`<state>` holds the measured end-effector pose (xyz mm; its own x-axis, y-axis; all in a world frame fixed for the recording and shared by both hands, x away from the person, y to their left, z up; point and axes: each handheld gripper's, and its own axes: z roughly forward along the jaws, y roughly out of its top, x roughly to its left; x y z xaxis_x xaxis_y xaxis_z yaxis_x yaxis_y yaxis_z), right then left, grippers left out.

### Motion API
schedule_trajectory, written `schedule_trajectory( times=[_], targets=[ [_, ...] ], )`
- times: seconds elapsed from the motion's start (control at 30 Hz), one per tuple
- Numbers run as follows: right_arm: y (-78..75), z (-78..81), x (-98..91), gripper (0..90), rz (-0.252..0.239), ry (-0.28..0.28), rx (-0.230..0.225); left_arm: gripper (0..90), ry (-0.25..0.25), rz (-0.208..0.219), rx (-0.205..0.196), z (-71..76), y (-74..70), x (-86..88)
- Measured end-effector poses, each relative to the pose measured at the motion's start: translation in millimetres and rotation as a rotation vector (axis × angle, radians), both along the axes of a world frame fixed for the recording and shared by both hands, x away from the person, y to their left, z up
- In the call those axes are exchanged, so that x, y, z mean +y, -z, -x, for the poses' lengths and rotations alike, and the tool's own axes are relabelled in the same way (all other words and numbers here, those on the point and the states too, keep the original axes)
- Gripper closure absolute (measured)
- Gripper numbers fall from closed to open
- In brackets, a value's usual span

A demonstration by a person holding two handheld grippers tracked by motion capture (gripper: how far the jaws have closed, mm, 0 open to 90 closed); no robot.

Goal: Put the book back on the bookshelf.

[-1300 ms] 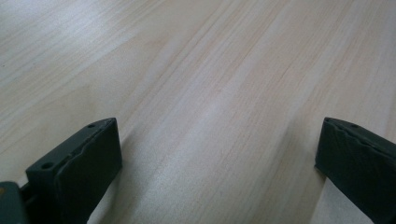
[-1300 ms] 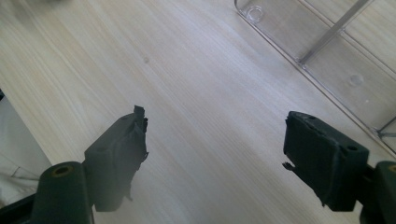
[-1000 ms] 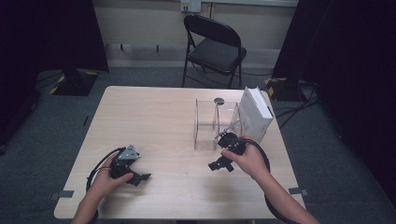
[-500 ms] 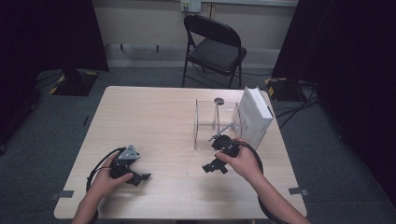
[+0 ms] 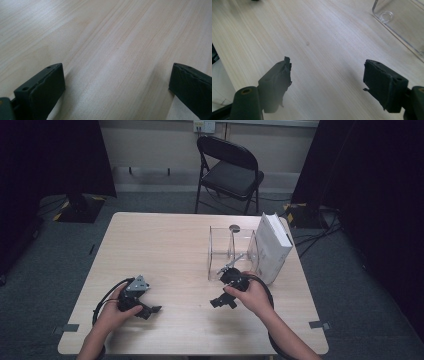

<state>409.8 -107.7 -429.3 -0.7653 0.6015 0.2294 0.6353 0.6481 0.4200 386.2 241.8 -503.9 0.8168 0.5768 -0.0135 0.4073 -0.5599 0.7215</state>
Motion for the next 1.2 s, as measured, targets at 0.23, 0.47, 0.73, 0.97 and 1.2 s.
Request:
schedule_trajectory(
  times=[0.23, 0.47, 0.73, 0.97, 1.2],
  targets=[
    [10.6, 1.4, 7.4, 21.8, -0.003, -0.013, 0.012, 0.0, -0.001, 0.003, 0.003, 0.1, 0.2, -0.2],
    [19.8, 2.1, 15.7, 21.8, 0.004, -0.03, -0.004, 0.0, 0.0, 0.002, 0.002, 0.1, 0.1, -0.1],
    [32.9, 3.3, 23.9, 21.8, 0.04, -0.052, -0.04, 0.0, -0.001, 0.0, 0.0, 0.1, 0.0, 0.0],
    [40.7, 6.8, 30.0, 19.7, 0.066, -0.082, -0.087, 0.0, 0.009, -0.017, -0.003, -0.4, -0.6, 0.8],
    [46.1, 11.8, 33.1, 14.1, 0.075, -0.118, -0.173, 0.0, -0.001, 0.0, 0.002, 0.3, 0.0, 0.0]
  ],
)
